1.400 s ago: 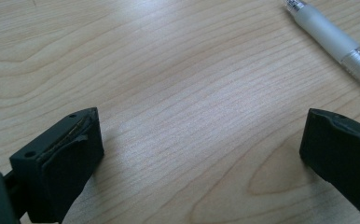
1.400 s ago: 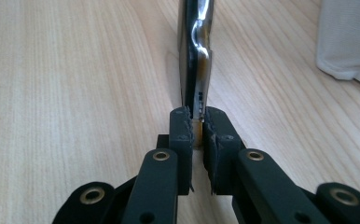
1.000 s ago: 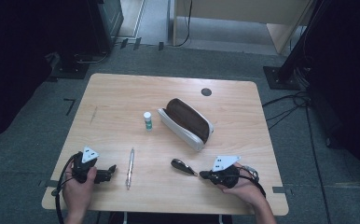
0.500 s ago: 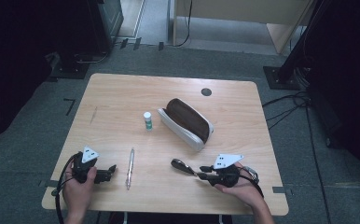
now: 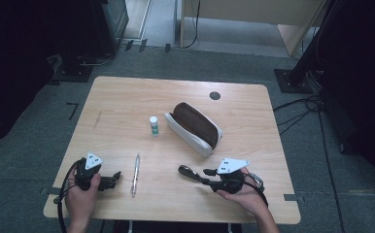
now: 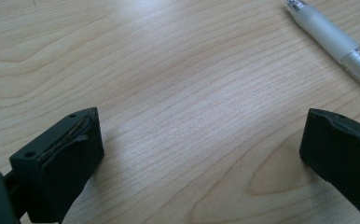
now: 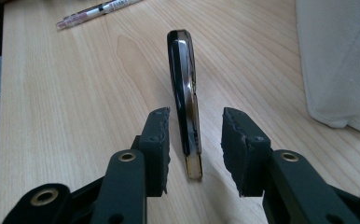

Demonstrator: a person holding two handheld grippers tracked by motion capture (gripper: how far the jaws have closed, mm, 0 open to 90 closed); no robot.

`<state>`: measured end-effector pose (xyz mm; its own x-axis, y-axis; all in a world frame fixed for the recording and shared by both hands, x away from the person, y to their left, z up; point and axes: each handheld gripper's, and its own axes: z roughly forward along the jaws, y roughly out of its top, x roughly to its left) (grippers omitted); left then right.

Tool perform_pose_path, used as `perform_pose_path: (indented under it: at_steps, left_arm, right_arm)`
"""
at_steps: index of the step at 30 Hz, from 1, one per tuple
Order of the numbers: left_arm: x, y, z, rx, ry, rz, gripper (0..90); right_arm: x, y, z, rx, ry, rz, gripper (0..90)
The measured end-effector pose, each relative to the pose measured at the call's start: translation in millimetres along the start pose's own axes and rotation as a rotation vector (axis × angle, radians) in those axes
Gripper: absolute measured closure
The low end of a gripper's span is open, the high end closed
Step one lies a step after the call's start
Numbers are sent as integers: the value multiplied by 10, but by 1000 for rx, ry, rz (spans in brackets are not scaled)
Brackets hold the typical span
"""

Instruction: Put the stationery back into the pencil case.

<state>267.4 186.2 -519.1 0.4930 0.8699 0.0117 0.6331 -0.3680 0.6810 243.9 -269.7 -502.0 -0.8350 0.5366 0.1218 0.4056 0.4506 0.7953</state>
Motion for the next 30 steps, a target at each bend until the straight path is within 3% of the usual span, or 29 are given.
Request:
perform_pose_path:
  at_steps: [11,30]
  left_arm:
    - [0,0,0,0,0,0,0]
    - [0,0,0,0,0,0,0]
  right_arm:
    - [57,44,95,-27,-38,6,635]
    - [128,20,268,-12,-70,9,723]
